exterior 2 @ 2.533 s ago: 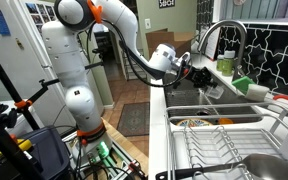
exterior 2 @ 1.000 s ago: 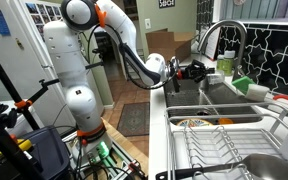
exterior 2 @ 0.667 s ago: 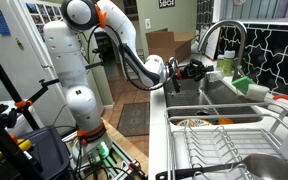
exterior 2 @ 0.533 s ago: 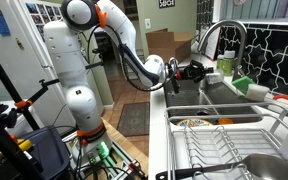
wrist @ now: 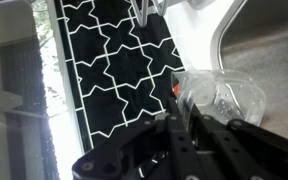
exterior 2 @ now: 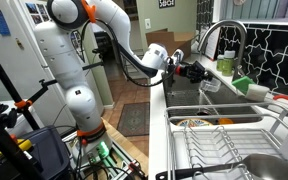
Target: Pick up the small clear lunch box and fetch some water, pour the water from the small clear lunch box onto the plate in the sink and place the small clear lunch box back on the kitchen counter
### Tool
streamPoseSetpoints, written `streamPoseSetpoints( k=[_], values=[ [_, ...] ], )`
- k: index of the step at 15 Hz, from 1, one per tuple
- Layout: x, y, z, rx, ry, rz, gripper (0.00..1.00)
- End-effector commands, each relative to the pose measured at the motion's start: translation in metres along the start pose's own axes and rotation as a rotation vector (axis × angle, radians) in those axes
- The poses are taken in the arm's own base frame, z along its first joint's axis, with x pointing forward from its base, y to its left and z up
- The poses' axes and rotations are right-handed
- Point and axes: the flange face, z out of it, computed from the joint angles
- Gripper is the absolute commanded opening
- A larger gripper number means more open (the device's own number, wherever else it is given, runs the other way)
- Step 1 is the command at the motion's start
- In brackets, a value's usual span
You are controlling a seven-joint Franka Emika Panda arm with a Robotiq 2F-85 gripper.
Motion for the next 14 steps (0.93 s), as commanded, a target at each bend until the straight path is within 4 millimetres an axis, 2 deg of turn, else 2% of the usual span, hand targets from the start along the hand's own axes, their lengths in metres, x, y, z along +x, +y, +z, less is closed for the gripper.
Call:
streamPoseSetpoints(
  k=[1, 3, 4, 7, 8, 9, 14],
  values=[
    [0.004, 0.029, 0.002, 0.176, -0.077, 0.014, 0.03],
    [0.004, 0.032, 0.003, 0.217, -0.168, 0.108, 0.03],
    [0.006, 0.031, 0.001, 0.17, -0.111, 0.057, 0.11],
    [0.006, 0.032, 0.001, 0.199, -0.149, 0.097, 0.11],
    [0.006, 0.032, 0.001, 0.201, -0.151, 0.099, 0.03],
    [0.006, 0.033, -0.006, 0.314, -0.149, 0.11, 0.03],
    [0.008, 0.049, -0.024, 0.583, -0.204, 0.112, 0.03]
  ],
)
